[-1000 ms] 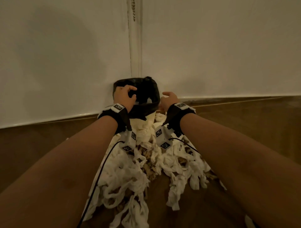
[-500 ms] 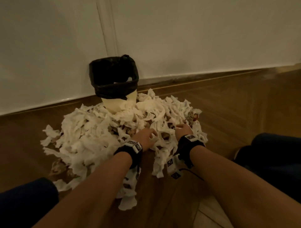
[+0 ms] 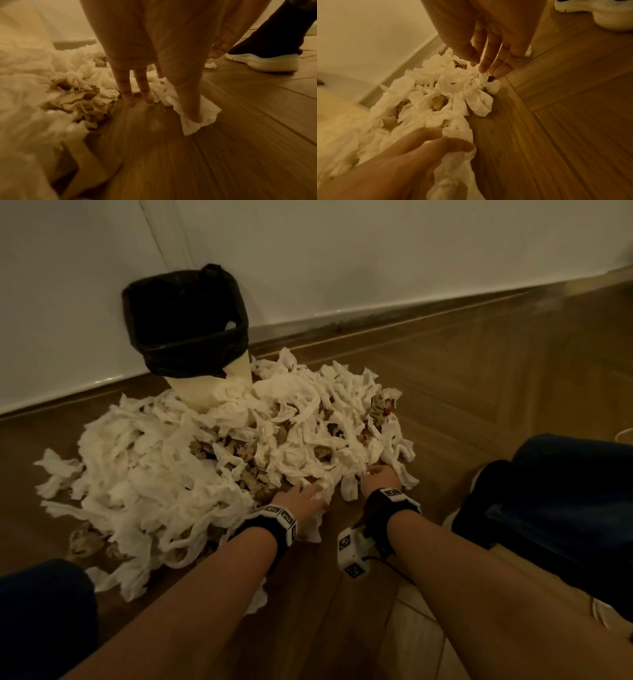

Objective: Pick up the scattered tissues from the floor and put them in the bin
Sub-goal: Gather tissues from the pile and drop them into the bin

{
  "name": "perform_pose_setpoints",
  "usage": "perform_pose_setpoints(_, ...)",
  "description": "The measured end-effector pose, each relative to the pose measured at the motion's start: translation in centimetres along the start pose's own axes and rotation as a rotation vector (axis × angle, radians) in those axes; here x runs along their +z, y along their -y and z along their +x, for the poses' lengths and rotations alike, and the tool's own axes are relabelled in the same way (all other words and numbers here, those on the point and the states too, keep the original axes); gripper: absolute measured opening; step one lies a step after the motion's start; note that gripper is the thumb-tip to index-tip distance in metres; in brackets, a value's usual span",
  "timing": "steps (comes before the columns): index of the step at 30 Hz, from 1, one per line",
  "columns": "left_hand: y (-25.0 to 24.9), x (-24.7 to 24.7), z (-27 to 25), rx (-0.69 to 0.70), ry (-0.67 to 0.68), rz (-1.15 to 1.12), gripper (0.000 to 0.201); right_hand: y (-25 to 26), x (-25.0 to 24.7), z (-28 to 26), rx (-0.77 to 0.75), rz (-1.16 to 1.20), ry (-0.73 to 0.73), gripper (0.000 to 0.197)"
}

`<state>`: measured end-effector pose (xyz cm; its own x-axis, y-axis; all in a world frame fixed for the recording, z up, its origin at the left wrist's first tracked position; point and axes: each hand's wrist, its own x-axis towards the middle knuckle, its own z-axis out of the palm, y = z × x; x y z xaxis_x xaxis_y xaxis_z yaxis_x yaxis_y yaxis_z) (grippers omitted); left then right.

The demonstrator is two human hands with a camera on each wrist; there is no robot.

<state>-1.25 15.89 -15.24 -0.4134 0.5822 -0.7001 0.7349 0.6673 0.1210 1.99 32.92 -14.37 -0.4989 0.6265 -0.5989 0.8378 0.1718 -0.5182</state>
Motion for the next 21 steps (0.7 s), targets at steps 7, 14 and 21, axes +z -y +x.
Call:
perform_pose_setpoints(7, -0.4, 0.9, 0.5, 0.041, -0.046, 0.090, 0.046, -1.3, 1.6, 0.4, -0.124, -0.142, -0.170, 0.030)
perform_pose_setpoints(14, 0.6, 1.8, 0.2, -0.041, -0.247, 0.057, 0.020, -2.4, 2.8, 0.5, -0.174, -0.365, -0.248, 0.061)
perform_pose_setpoints(21, 1.4, 2.3, 1.0, -0.051, -0.184, 0.050, 0.025, -2.3, 3.8, 1.6, -0.080, -0.359, -0.005, 0.091)
